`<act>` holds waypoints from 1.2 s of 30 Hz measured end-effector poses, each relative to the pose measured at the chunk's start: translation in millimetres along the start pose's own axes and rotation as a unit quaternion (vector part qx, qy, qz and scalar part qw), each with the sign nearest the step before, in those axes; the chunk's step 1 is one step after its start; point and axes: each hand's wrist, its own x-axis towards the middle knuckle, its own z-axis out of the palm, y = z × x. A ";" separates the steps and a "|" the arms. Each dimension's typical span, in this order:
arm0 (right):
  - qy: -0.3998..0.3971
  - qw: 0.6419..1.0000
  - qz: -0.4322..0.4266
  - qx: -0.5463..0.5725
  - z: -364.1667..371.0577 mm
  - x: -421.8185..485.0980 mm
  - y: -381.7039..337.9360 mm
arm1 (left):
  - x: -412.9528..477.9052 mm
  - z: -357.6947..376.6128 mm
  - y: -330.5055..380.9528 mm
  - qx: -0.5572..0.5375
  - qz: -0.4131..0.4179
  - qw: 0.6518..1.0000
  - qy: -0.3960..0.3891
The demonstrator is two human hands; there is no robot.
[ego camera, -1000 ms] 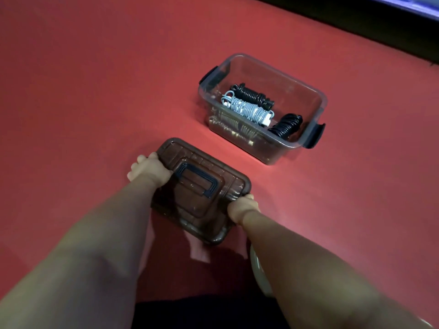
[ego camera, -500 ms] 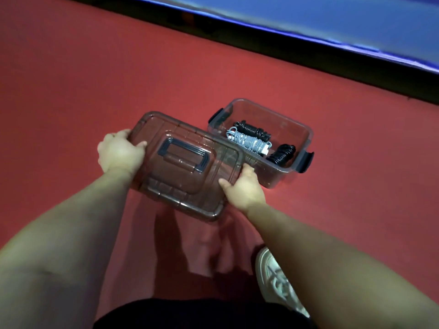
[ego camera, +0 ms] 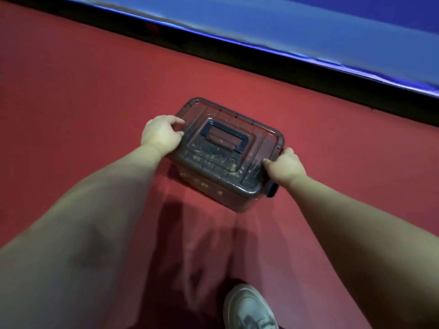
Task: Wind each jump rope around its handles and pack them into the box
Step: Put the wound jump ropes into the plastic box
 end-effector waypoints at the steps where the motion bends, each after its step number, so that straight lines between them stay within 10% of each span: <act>1: -0.011 1.000 0.007 -0.012 -1.7 8.2 3.5 | 7.0 9.1 0.4 0.004 0.005 1.000 -0.015; 23: -0.113 0.991 0.063 0.039 33.6 25.7 30.9 | 1.1 47.4 -31.5 -0.021 0.070 0.995 -0.067; 30: -0.070 0.990 0.103 -0.059 22.4 19.1 31.1 | -3.5 38.1 35.8 0.249 0.119 0.952 -0.135; 33: -0.071 0.975 0.162 0.133 25.3 12.5 46.9 | -21.4 57.2 85.1 0.206 0.183 0.922 -0.273; 36: -0.161 0.888 0.216 0.372 29.5 2.8 64.0 | -36.7 77.4 99.1 0.273 0.183 0.879 -0.345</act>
